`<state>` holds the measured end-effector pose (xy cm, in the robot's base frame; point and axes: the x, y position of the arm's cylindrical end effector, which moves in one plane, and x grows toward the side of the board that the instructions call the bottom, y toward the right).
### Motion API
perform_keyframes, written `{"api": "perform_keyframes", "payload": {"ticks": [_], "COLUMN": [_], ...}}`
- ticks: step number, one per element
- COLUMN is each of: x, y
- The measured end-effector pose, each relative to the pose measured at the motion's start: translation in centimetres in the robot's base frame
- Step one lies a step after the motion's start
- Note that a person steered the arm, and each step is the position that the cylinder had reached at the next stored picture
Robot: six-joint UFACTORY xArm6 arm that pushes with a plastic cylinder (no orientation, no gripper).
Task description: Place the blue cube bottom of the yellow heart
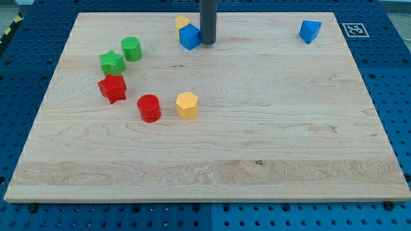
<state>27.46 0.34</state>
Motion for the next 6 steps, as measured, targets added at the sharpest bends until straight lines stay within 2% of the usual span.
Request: {"api": "perform_keyframes", "payload": {"ticks": [1, 3, 6], "x": [-1.9, -1.9, 0.5], "y": [-0.7, -5.2, -3.9]}}
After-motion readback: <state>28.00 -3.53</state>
